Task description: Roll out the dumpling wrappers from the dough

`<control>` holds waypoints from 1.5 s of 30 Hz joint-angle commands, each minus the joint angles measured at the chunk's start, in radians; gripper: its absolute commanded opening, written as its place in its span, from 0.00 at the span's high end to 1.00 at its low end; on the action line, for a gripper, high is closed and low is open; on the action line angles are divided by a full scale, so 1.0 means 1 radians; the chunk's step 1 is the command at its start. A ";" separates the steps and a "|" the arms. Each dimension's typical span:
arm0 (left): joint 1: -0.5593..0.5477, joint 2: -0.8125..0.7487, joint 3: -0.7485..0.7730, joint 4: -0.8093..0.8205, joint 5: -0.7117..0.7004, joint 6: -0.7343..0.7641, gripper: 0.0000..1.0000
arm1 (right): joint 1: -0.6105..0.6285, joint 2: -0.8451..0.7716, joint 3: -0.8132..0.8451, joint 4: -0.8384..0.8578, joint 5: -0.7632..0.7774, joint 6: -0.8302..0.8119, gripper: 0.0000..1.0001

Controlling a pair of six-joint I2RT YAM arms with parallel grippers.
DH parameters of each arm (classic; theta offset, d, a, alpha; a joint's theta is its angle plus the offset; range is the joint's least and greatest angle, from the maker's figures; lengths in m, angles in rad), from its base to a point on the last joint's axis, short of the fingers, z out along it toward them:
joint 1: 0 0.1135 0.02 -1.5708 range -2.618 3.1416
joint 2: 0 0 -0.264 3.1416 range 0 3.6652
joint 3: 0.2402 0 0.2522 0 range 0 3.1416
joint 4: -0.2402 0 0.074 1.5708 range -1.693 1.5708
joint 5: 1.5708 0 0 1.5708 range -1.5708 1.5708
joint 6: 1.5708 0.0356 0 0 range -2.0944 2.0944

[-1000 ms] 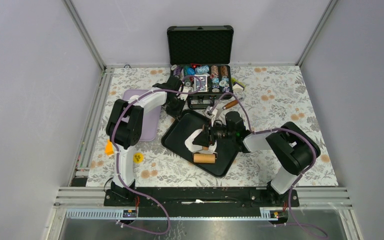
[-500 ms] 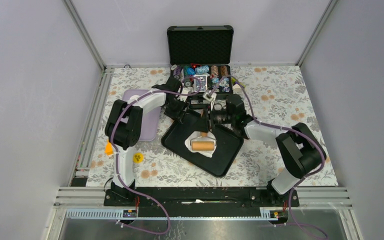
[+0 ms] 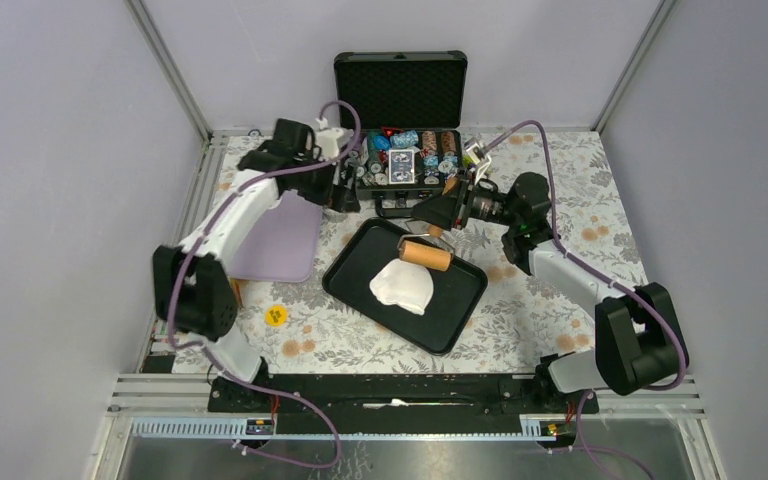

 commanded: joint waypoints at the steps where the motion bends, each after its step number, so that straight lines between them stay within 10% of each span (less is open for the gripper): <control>1: 0.001 -0.209 0.054 -0.034 0.304 0.048 0.01 | -0.003 -0.068 -0.021 0.192 0.024 0.155 1.00; 18: -0.292 -0.137 0.066 -0.049 0.302 0.067 0.02 | -0.004 -0.018 -0.084 0.381 0.132 0.340 1.00; 23: -0.309 -0.106 0.090 -0.049 0.362 0.065 0.38 | -0.004 -0.014 -0.083 0.380 0.135 0.341 1.00; 30: -0.325 -0.069 0.111 -0.049 0.437 0.039 0.46 | -0.003 0.008 -0.090 0.394 0.137 0.343 1.00; 37: -0.325 -0.059 0.108 -0.047 0.435 0.032 1.00 | -0.003 0.013 -0.092 0.396 0.135 0.334 1.00; 45: -0.323 -0.050 0.125 -0.044 0.454 0.020 1.00 | -0.001 0.051 -0.105 0.431 0.147 0.368 1.00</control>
